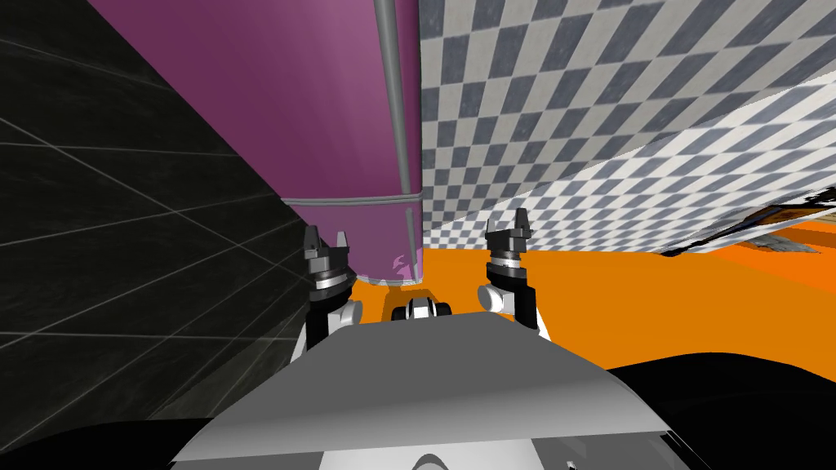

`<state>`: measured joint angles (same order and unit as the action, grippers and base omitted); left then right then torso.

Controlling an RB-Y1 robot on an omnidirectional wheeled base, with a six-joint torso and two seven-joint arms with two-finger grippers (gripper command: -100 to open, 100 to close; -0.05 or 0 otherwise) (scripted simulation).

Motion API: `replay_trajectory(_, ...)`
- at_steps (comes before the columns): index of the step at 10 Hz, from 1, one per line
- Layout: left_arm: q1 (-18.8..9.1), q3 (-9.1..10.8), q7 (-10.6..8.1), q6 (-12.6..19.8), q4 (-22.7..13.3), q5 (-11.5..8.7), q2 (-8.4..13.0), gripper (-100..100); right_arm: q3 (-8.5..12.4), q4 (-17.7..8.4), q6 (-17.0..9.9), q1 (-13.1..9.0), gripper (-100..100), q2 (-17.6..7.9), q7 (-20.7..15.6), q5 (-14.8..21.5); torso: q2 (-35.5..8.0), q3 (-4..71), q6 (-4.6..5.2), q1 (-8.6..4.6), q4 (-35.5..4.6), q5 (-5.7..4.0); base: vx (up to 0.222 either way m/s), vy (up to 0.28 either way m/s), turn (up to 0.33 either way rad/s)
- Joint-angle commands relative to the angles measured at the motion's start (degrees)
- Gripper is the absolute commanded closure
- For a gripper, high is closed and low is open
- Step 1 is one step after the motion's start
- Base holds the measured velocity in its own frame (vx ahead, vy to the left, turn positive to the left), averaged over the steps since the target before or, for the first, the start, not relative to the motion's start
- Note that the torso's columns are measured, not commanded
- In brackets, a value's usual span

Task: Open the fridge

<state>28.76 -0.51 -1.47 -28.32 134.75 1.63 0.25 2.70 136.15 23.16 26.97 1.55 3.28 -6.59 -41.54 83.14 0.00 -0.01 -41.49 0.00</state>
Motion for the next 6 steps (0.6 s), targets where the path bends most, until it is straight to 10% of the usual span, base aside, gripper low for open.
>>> replay_trajectory(1,0.5,1.24,-0.54,1.1,0.4,-0.3,4.0,-100,0.0,0.0,0.0,0.0,0,0.0,0.0,0.0,-0.5,1.1,0.0,-0.02,-0.6,-0.01,0.014,-0.029,-0.005)
replay_trajectory(6,2.3,5.73,-2.46,5.2,1.9,-1.2,11.5,-100,0.0,0.0,0.0,0.0,0,0.0,0.0,0.0,-0.7,1.4,0.0,-0.02,-0.8,-0.01,0.031,-0.049,-0.009)
